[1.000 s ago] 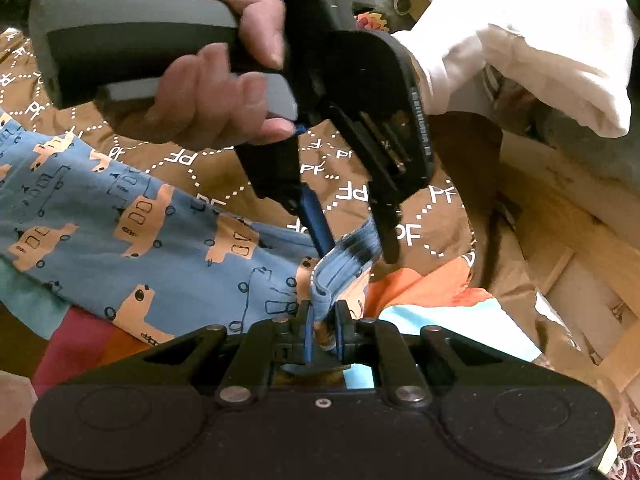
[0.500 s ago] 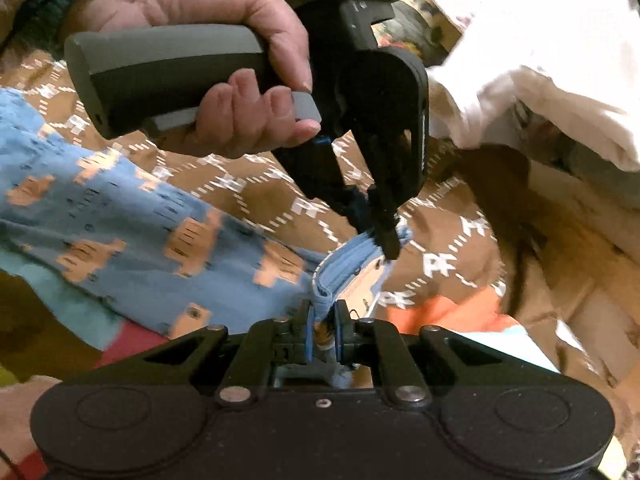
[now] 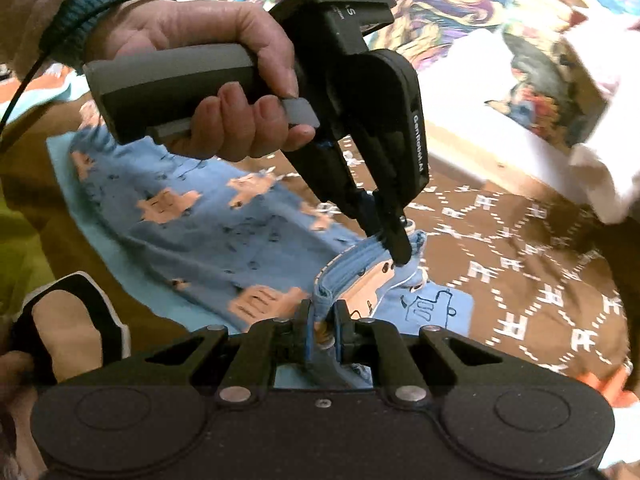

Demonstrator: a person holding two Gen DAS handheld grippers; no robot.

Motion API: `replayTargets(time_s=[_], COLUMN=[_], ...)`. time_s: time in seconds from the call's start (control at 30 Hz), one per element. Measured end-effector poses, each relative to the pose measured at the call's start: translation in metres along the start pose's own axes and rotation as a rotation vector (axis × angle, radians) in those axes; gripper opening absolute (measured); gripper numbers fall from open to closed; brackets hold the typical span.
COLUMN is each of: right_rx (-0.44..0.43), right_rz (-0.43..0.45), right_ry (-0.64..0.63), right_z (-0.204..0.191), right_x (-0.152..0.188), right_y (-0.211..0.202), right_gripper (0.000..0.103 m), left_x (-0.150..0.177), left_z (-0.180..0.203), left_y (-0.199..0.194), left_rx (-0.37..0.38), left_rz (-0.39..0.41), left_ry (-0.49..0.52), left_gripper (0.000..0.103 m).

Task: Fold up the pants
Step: 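Grasp the cuff with the left gripper while the right gripper holds it, then open the right gripper and pull it away from the cuff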

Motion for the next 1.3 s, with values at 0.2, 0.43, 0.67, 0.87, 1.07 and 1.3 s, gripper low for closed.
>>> replayTargets(time_s=[0.2,0.43,0.67,0.87,1.07,1.3], right_rx=[-0.043,-0.014,0.002,0.0,-0.009,-0.037], right_rz=[-0.065,-0.084,-0.089,-0.089,-0.084,-0.067], right_ry=[-0.003,-0.039,-0.041,-0.039,-0.045,-0.032], right_z=[-0.028,-0.039,-0.039,-0.036,-0.037,-0.038], right_x=[-0.005,0.002,0.002,0.002,0.003,-0.007], right_y=[0.031,0.039,0.041,0.044,0.043,0.031], right_gripper=[0.01,0.027,0.031,0.03,0.014,0.011], left_x=[0.015,0.024,0.019,0.022,0.025,0.026], left_z=[-0.041,-0.065,-0.062,-0.058,-0.058,-0.056], left_y=[-0.001,0.001,0.009,0.013,0.007,-0.022], left_rx=[0.015,0.021,0.005,-0.046,-0.049,-0.071], left_rz=[0.028,0.048,0.045,0.05,0.066,0.091], left_ry=[-0.013,-0.071,-0.099,-0.078,-0.097,-0.056], left_gripper=[0.011,0.036,0.04,0.023,0.012,0.01])
Point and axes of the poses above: each gripper's, at about its wrist camera, not at the fingertips, and y roughly the way its jaws point, z to its right, x to its underside, the point moved 5 cm from there along y, roughly the way its jaws point, and after that the axes turned 10 degrees about -x, right-handed, at the moved point
